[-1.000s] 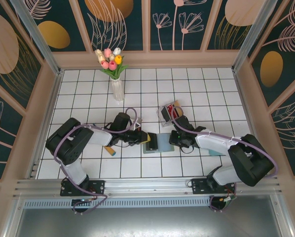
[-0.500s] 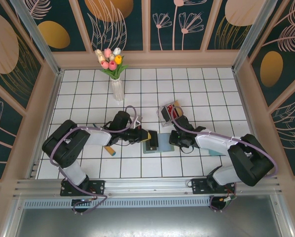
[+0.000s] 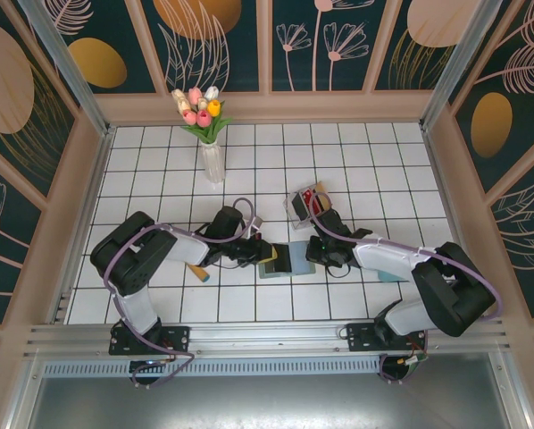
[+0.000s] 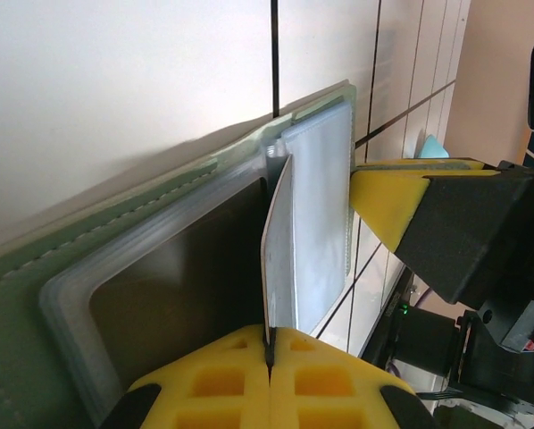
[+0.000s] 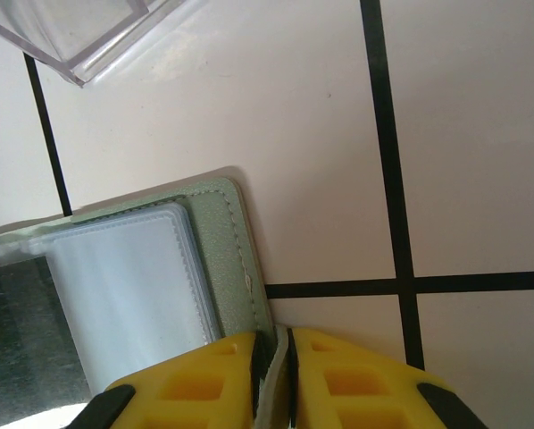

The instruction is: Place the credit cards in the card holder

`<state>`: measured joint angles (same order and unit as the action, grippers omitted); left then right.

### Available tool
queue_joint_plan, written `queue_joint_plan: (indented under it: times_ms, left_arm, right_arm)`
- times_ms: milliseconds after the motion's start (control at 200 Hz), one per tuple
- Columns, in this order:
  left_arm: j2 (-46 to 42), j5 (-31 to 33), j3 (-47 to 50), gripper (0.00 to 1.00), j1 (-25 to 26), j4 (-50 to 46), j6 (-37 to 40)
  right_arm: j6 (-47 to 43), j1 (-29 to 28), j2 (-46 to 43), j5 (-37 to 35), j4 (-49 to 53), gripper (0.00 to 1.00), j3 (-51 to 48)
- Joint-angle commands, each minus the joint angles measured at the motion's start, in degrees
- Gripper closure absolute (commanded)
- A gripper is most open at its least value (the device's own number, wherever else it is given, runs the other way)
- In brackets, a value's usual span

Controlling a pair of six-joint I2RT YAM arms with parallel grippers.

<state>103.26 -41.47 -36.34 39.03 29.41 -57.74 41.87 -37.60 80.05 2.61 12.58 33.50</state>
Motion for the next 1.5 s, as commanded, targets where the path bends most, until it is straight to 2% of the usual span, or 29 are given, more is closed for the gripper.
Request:
queue_joint_plan:
  times_ms: [0, 375, 646, 991, 1101, 1266, 1496]
  left_arm:
    - [1.75, 0.97, -1.56, 1.0, 0.75, 0.33, -0.71]
    - [3.85, 0.91, -3.76, 1.0, 1.97, 1.39, -1.86]
    - [5.5, 3.92, -6.07, 1.0, 3.91, 1.44, -3.52]
    - [7.7, 5.71, -8.75, 0.93, 6.13, 1.19, -4.36]
    - [7.1, 6.66, -8.88, 0.88, 6.15, -0.89, -3.17]
    - [3.27, 10.81, -10.08, 0.63, 6.11, -10.93, 2.44]
    - [-0.84, 15.91, -10.5, 0.54, 6.14, -21.37, 8.33]
  right_arm:
    - [0.06, -0.41, 2.1, -0.77, 0.34, 0.82, -0.61]
    - [0.25, -0.53, 2.14, -0.41, -0.27, 0.82, -0.69]
    - [1.11, -0.54, 1.64, 0.73, -1.57, 0.84, -1.67]
    - [1.29, -0.45, 0.94, 1.86, -2.12, 0.84, -1.94]
    - [1.35, -0.36, 0.47, 1.24, -1.44, 0.84, -1.81]
    - [1.35, 0.29, 0.09, -0.27, 0.05, 0.83, -1.34]
    - [0.97, 1.0, 0.46, -1.47, 1.22, 0.83, -1.32]
